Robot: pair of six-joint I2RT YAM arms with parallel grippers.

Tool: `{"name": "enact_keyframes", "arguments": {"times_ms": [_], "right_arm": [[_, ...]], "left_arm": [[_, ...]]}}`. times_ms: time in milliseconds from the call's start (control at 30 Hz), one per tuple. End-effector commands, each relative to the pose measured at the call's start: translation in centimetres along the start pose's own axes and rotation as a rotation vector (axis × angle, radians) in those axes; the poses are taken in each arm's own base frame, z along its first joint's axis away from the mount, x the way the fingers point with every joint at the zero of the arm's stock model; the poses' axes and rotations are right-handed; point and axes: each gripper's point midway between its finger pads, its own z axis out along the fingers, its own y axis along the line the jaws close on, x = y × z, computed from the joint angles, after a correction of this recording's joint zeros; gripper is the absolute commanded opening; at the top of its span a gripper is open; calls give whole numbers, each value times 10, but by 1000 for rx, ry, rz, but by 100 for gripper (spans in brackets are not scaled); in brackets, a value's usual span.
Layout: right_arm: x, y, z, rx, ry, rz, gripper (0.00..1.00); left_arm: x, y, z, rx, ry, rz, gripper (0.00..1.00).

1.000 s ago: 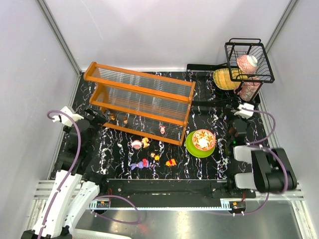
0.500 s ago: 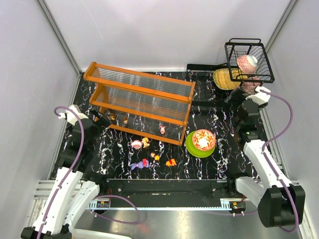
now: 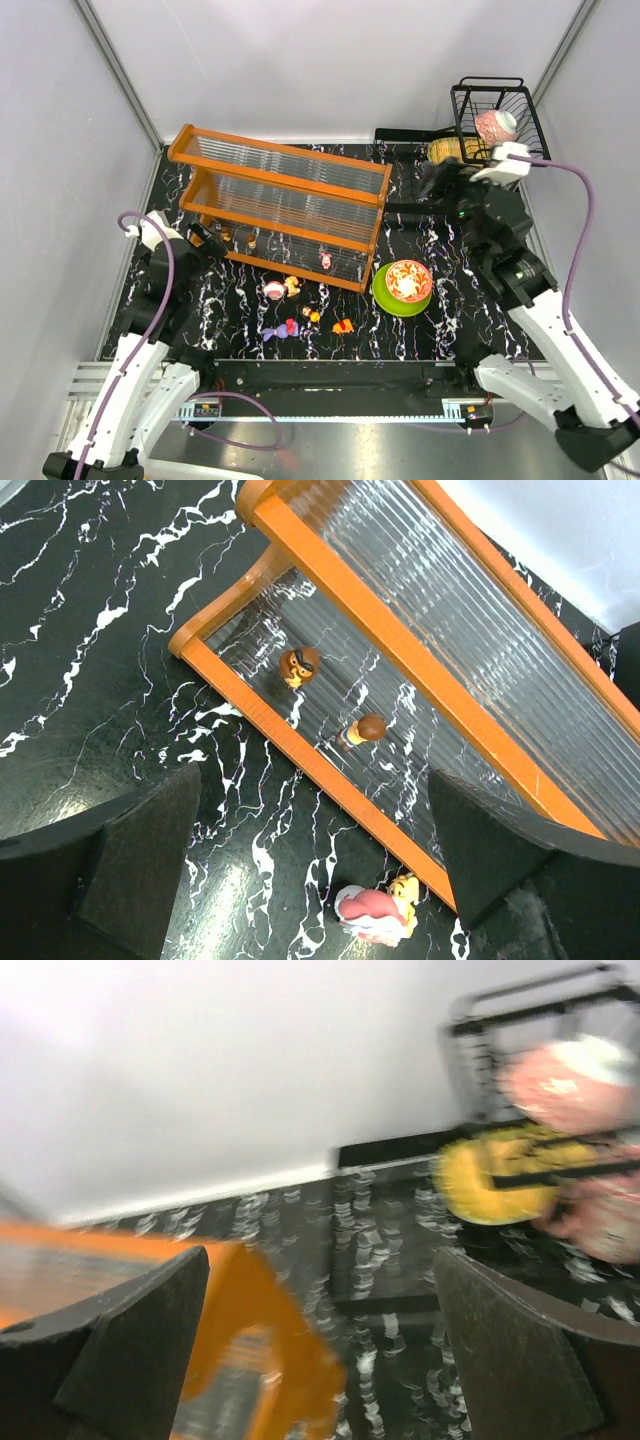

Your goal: Place and organize the plastic toys onto the shelf

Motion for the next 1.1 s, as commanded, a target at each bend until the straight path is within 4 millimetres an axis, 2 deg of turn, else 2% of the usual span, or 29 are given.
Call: {"name": "enact_keyframes", "arguments": {"times_ms": [0,33,67,100,133,167,200,233,267,300,367,400,467,500,600,700,800,933,1000,1067], "right_arm": [[-7,70,-25,-128,18,-188,100],[-3,108,-45,-248,29,-224,100],[2,123,-52,-288,35,-270,100],[17,141,-59,-317,53,-316,100],[26,170,-81,-415,53,-354,100],[36,185,-93,-460,61,-381,100],[59,200,-101,-500,87,-431,100],[71,212,-112,-548,105,-438,100],[86,227,-130,-622,131,-440,100],[116,239,-142,-695,197,-429,100],[148,249,-159,-776,287,-393,97],[179,252,-174,-843,375,-373,96],[204,252,-185,-879,444,-347,90],[230,248,-196,-903,512,-347,88],[265,245,-206,-913,591,-326,84],[283,245,-206,-900,616,-319,81],[287,239,-202,-855,622,-307,80],[269,224,-189,-760,563,-260,84],[254,213,-180,-706,516,-233,86],[238,206,-176,-685,484,-207,88]], "left_arm": [[4,-9,3,42,14,-9,99],[5,-9,4,43,18,-8,99],[5,-10,4,51,17,-12,99],[7,-9,5,50,18,-12,99],[7,-10,5,58,15,-13,99],[7,-11,3,67,13,-17,99],[8,-11,3,69,11,-18,99],[7,-11,2,74,9,-17,99],[7,-12,1,83,5,-16,99],[7,-11,0,84,3,-16,99],[5,-12,-2,94,-5,-14,99],[6,-11,-2,95,-4,-13,99],[6,-12,-4,105,-5,-12,99],[8,-12,-4,110,-4,-11,99],[13,-14,-3,128,8,-14,99],[19,-18,-1,154,22,-18,99],[32,-23,1,186,69,-20,99],[62,-25,2,181,136,-14,99],[80,-30,-4,195,164,14,98],[87,-25,-4,136,149,31,98]]}}
